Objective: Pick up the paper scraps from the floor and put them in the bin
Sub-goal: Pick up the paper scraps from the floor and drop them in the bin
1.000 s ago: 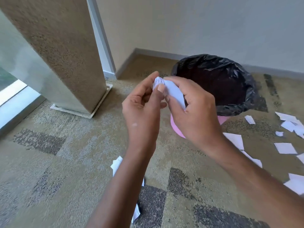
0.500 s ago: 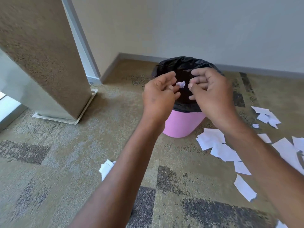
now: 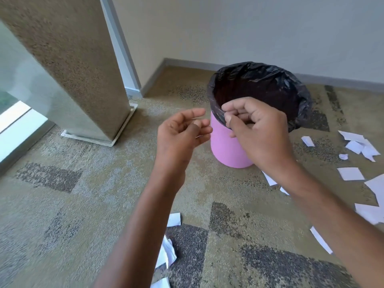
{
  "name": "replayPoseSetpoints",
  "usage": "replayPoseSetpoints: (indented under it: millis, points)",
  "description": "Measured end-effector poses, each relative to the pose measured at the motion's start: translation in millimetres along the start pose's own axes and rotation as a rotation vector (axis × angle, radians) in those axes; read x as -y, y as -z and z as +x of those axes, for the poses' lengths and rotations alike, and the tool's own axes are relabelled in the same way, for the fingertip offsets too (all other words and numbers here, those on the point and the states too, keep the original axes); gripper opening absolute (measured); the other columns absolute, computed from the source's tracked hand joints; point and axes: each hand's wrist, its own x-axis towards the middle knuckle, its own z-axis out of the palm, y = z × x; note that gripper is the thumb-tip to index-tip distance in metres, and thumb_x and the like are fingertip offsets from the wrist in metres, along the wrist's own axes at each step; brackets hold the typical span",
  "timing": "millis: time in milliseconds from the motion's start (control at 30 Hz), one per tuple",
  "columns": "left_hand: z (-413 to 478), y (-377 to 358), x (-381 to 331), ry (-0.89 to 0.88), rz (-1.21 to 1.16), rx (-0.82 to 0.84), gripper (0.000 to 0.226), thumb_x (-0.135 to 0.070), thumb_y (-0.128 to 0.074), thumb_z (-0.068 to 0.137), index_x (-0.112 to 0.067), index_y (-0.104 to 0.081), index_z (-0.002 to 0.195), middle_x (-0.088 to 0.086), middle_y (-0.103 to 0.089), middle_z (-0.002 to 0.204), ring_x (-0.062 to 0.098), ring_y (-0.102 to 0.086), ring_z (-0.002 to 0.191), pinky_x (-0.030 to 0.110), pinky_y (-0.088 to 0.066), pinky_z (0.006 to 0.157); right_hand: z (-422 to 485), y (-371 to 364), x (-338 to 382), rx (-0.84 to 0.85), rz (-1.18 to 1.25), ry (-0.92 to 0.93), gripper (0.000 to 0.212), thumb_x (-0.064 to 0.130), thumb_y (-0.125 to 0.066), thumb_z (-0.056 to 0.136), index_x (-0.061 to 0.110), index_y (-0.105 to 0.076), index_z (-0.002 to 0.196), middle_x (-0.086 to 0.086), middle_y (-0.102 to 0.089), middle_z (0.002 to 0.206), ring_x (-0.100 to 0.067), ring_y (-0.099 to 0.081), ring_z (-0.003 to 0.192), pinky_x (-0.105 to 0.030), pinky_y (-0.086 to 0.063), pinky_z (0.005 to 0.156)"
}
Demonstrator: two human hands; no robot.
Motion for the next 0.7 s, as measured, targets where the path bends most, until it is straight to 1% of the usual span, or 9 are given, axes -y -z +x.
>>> replayPoseSetpoints:
  millis: [100,200,333,400,467,500,600,633,700]
  points:
    - [-8,45,18,0.067,0.059,-0.073,0.021,0.001,-0.062,0.103,-0.003,-0.071,0.122,0.017,-0.077,0.101,0.026,-0.075,0.092,0.042,-0.064,0.092,-22,-26,1,0.118,0.042,0.018,0.017,0.008,-0.073,0.099,0.017,-0.081,0.111,0.011,-0.075,0.094,-0.013,-0.074,0.084,-0.040,-0.066,0.074]
    - [-16,94,44,0.153,0.207,-0.152,0.019,-0.003,-0.069,0.100,-0.009,-0.074,0.118,0.015,-0.078,0.102,0.023,-0.075,0.092,0.035,-0.062,0.085,-44,-58,-11,0.251,0.066,-0.020,0.017,0.007,-0.074,0.098,0.016,-0.081,0.111,0.012,-0.075,0.095,-0.011,-0.072,0.083,-0.038,-0.066,0.072]
    - [-32,154,96,0.250,0.470,-0.245,0.019,-0.003,-0.070,0.099,-0.017,-0.077,0.110,0.011,-0.078,0.100,0.022,-0.070,0.087,0.033,-0.055,0.073,-77,-100,-31,0.447,-0.008,-0.024,0.015,0.008,-0.076,0.096,0.018,-0.081,0.106,0.011,-0.074,0.096,-0.003,-0.070,0.085,-0.024,-0.061,0.077]
    - [-38,176,122,0.270,0.610,-0.270,0.024,-0.003,-0.073,0.094,-0.024,-0.077,0.104,0.002,-0.078,0.098,0.020,-0.072,0.093,0.033,-0.056,0.079,-92,-120,-44,0.537,-0.050,-0.031,0.014,0.008,-0.078,0.094,0.019,-0.080,0.102,0.011,-0.074,0.095,-0.003,-0.068,0.085,-0.024,-0.059,0.078]
    - [-42,194,144,0.286,0.770,-0.249,0.032,-0.007,-0.078,0.089,-0.028,-0.075,0.113,-0.007,-0.075,0.107,0.020,-0.073,0.104,0.038,-0.058,0.093,-106,-137,-59,0.632,-0.107,-0.043,0.013,0.008,-0.077,0.093,0.019,-0.079,0.101,0.009,-0.073,0.096,-0.005,-0.067,0.086,-0.031,-0.059,0.079]
    - [-43,200,152,0.285,0.857,-0.227,0.039,-0.010,-0.080,0.087,-0.027,-0.074,0.121,-0.005,-0.074,0.113,0.022,-0.071,0.105,0.040,-0.058,0.096,-113,-145,-66,0.674,-0.141,-0.044,0.013,0.009,-0.077,0.093,0.019,-0.079,0.100,0.009,-0.072,0.096,-0.007,-0.066,0.086,-0.034,-0.059,0.080]
    - [-42,210,170,0.243,1.071,-0.178,0.061,-0.022,-0.086,0.082,-0.022,-0.065,0.140,0.007,-0.071,0.123,0.024,-0.068,0.101,0.039,-0.057,0.092,-129,-160,-81,0.786,-0.257,-0.048,0.012,0.015,-0.074,0.094,0.021,-0.075,0.103,0.009,-0.068,0.102,-0.012,-0.065,0.090,-0.040,-0.059,0.083]
    - [-42,210,172,0.240,1.105,-0.161,0.068,-0.026,-0.087,0.082,-0.022,-0.061,0.144,0.008,-0.068,0.126,0.024,-0.067,0.103,0.039,-0.057,0.092,-133,-163,-84,0.825,-0.303,-0.045,0.013,0.018,-0.073,0.095,0.022,-0.074,0.107,0.009,-0.067,0.106,-0.014,-0.064,0.094,-0.041,-0.058,0.084]
    - [-42,207,175,0.239,1.199,-0.128,0.079,-0.037,-0.087,0.082,-0.024,-0.052,0.152,0.008,-0.062,0.132,0.025,-0.062,0.115,0.040,-0.054,0.096,-141,-167,-89,0.897,-0.386,-0.032,0.017,0.025,-0.073,0.098,0.024,-0.070,0.115,0.008,-0.064,0.113,-0.017,-0.062,0.104,-0.040,-0.056,0.085]
